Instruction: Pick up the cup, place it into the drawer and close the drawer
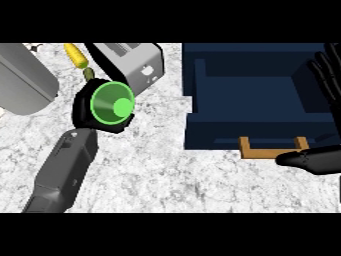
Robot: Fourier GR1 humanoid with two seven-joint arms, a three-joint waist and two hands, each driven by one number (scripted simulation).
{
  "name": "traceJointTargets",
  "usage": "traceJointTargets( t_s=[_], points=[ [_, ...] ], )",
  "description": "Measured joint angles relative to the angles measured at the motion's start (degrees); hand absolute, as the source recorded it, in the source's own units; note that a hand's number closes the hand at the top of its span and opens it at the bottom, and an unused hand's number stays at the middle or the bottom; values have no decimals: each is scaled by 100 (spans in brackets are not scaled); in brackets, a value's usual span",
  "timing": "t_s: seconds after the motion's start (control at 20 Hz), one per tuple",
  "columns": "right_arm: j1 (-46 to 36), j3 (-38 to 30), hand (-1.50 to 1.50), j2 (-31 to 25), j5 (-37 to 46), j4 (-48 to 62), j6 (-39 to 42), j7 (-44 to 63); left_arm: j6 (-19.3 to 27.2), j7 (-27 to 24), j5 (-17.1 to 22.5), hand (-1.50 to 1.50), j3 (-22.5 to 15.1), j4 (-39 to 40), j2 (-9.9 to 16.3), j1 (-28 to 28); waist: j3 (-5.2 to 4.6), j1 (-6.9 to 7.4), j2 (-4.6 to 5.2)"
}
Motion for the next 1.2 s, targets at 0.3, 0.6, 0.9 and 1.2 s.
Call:
traceJointTargets(
  t_s=[0.3, 0.6, 0.9, 1.2],
  points=[
    [-61, 7, -150, 11, 159, 202, -50, -143, 281, 1083, 45, 150, -445, -882, -384, -661, 3, 29, -12],
    [-91, -76, -150, 0, 102, 250, -48, -196, 1056, 2363, 313, 150, -1026, -1506, -496, -1483, 2, -24, -6],
    [-106, -54, -150, 18, 137, 333, -25, -321, 1966, 3258, 597, 150, -1590, -1185, -523, -2506, 1, -142, 31],
    [-126, -23, -150, -2, 84, 306, 59, -334, 2521, 3811, 883, 150, -2012, -212, -530, -3328, 4, -294, 78]
  ],
)
